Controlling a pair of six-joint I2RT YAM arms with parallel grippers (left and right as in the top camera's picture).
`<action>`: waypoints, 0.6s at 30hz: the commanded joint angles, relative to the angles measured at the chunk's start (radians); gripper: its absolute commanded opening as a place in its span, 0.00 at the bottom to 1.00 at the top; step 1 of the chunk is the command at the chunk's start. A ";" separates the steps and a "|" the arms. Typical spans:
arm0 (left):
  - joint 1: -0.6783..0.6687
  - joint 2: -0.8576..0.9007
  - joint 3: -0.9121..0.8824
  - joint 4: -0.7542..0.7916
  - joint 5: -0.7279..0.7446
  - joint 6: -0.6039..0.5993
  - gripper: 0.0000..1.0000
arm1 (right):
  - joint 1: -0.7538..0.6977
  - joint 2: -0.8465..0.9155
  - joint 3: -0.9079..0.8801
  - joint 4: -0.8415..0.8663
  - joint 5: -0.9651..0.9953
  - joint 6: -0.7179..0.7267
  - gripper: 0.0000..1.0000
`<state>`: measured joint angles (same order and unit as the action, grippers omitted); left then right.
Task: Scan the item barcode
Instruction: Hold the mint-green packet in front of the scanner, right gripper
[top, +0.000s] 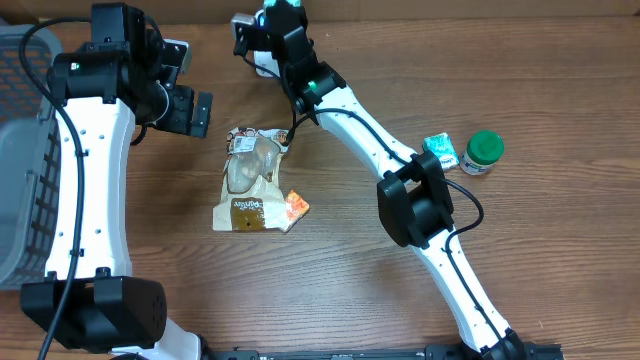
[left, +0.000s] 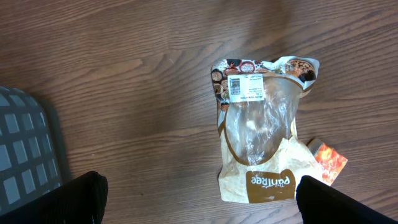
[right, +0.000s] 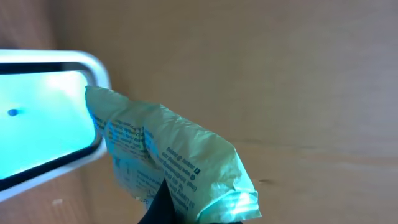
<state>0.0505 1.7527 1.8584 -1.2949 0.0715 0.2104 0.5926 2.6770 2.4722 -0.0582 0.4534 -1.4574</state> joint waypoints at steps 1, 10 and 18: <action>0.002 0.000 0.009 -0.002 0.007 0.011 0.99 | 0.002 0.000 0.014 0.067 0.026 -0.048 0.04; 0.002 0.000 0.009 -0.002 0.007 0.011 1.00 | 0.002 0.000 0.014 0.050 0.027 -0.023 0.04; 0.002 0.000 0.009 -0.002 0.007 0.011 1.00 | -0.007 -0.080 0.014 0.052 0.013 0.330 0.04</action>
<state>0.0505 1.7527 1.8584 -1.2949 0.0715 0.2104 0.5926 2.6770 2.4722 -0.0185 0.4683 -1.3579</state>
